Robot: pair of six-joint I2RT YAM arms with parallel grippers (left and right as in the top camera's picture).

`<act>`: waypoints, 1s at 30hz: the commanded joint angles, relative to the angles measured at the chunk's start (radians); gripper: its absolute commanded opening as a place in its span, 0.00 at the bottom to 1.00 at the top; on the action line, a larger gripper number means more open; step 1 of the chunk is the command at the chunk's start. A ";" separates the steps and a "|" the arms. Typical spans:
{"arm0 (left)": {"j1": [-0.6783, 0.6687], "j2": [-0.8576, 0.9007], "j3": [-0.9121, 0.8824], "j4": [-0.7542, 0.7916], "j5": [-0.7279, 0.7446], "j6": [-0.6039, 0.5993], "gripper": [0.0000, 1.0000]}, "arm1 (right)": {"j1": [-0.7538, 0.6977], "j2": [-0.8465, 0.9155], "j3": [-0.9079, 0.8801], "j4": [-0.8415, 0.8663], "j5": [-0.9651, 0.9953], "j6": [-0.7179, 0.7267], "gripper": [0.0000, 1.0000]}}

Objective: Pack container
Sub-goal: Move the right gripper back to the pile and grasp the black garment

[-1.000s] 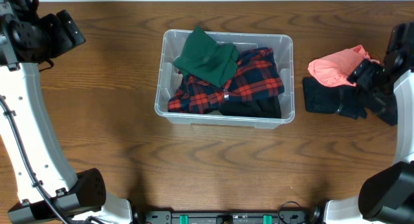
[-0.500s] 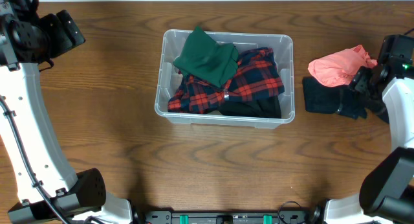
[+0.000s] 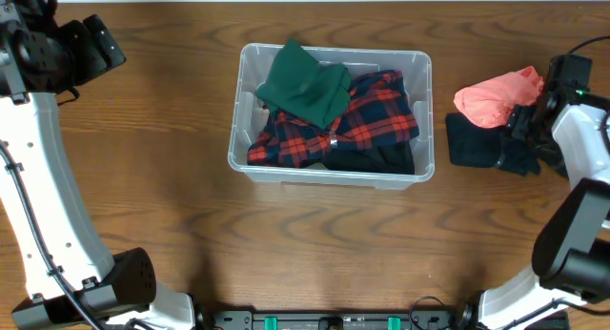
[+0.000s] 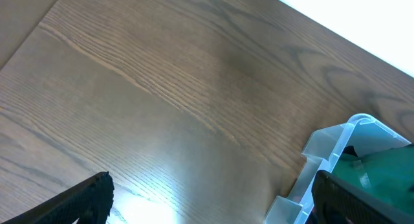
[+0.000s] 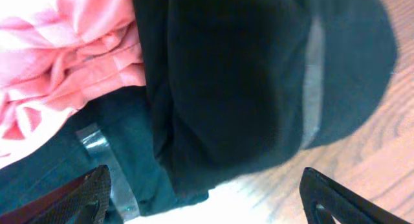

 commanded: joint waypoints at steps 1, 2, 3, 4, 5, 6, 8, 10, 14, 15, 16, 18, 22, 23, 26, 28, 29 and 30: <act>0.003 0.004 -0.002 0.000 -0.005 -0.005 0.98 | 0.007 0.044 -0.007 0.013 0.018 -0.048 0.91; 0.003 0.004 -0.002 0.000 -0.005 -0.005 0.98 | 0.008 0.052 -0.007 0.018 0.028 -0.048 0.91; 0.003 0.004 -0.002 0.000 -0.005 -0.005 0.98 | 0.008 0.061 -0.007 0.021 0.039 -0.048 0.91; 0.003 0.004 -0.002 0.000 -0.005 -0.005 0.98 | 0.008 0.065 -0.007 0.024 0.043 -0.049 0.91; 0.003 0.004 -0.002 0.000 -0.005 -0.005 0.98 | 0.008 0.071 -0.007 0.026 0.043 -0.056 0.89; 0.003 0.004 -0.002 0.000 -0.005 -0.005 0.98 | 0.007 0.073 -0.007 0.029 0.051 -0.057 0.87; 0.003 0.004 -0.002 0.000 -0.005 -0.005 0.98 | 0.007 0.077 -0.007 0.034 0.077 -0.058 0.77; 0.003 0.004 -0.002 0.000 -0.005 -0.005 0.98 | 0.007 0.078 -0.007 0.041 0.101 -0.058 0.66; 0.003 0.004 -0.002 0.000 -0.005 -0.005 0.98 | 0.007 0.078 -0.007 0.047 0.113 -0.058 0.50; 0.003 0.004 -0.002 0.000 -0.005 -0.005 0.98 | 0.007 0.078 -0.007 0.047 0.113 -0.058 0.42; 0.003 0.004 -0.002 0.000 -0.005 -0.005 0.98 | 0.007 0.078 -0.007 0.047 0.113 -0.058 0.36; 0.003 0.004 -0.002 0.000 -0.005 -0.005 0.98 | 0.007 0.078 -0.007 0.047 0.114 -0.058 0.20; 0.003 0.004 -0.002 0.000 -0.005 -0.005 0.98 | 0.007 0.078 -0.007 0.043 0.134 -0.054 0.01; 0.003 0.004 -0.002 0.000 -0.005 -0.005 0.98 | 0.008 0.077 -0.007 0.039 0.135 -0.054 0.01; 0.003 0.004 -0.002 0.000 -0.005 -0.005 0.98 | 0.008 0.070 -0.002 0.021 0.140 -0.026 0.01; 0.003 0.004 -0.002 0.000 -0.005 -0.005 0.98 | 0.008 0.059 0.011 0.000 0.139 0.013 0.01; 0.003 0.004 -0.002 0.000 -0.005 -0.005 0.98 | 0.008 0.051 0.020 -0.009 0.138 0.029 0.01; 0.003 0.004 -0.002 0.000 -0.005 -0.005 0.98 | 0.009 0.039 0.032 -0.023 0.136 0.042 0.01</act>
